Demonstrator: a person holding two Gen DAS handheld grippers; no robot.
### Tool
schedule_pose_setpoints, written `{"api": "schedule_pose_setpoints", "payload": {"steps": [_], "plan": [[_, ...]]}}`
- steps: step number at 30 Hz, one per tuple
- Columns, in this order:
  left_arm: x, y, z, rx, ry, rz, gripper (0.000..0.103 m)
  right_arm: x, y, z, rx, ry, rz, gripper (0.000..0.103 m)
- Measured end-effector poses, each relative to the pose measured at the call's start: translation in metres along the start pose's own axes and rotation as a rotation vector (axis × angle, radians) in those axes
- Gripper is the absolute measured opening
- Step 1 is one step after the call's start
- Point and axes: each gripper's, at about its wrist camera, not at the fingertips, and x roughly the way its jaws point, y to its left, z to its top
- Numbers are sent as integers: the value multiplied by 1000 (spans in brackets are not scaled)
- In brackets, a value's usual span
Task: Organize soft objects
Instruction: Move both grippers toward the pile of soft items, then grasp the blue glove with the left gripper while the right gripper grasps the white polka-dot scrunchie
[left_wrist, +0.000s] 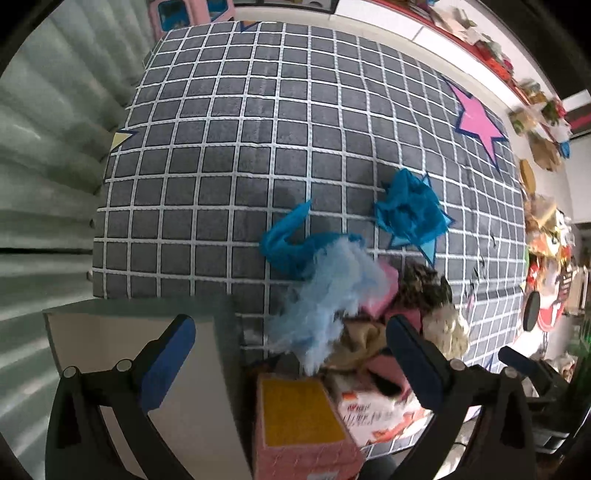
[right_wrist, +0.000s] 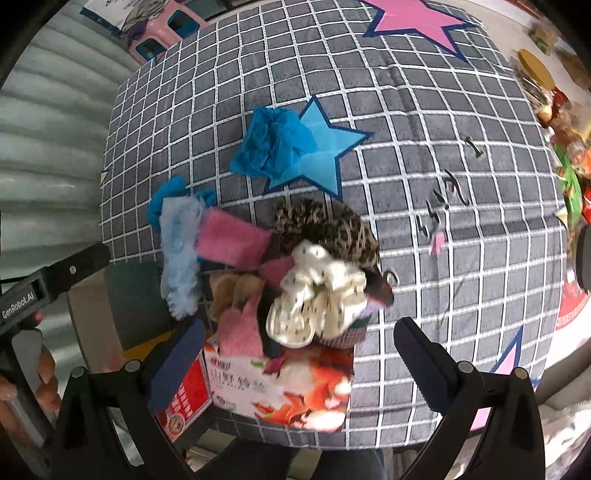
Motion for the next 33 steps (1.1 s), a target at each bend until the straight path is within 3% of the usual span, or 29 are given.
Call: {"api": "schedule_pose_setpoints", "payload": {"steps": [13,18,22,33], "plan": [[66,13,35,-122,97,31,103,36,-19,49,-27,59,-41,103],[88,26,45,-155,129,61,103,45,-24,53,-21,75,-42,103],[111,23,46,-175,171,12,103,51,-25,55,-13,78,-42,103],[160,16,37,-183,214,-16,101,64,-47,32,50,134,27,103]]}}
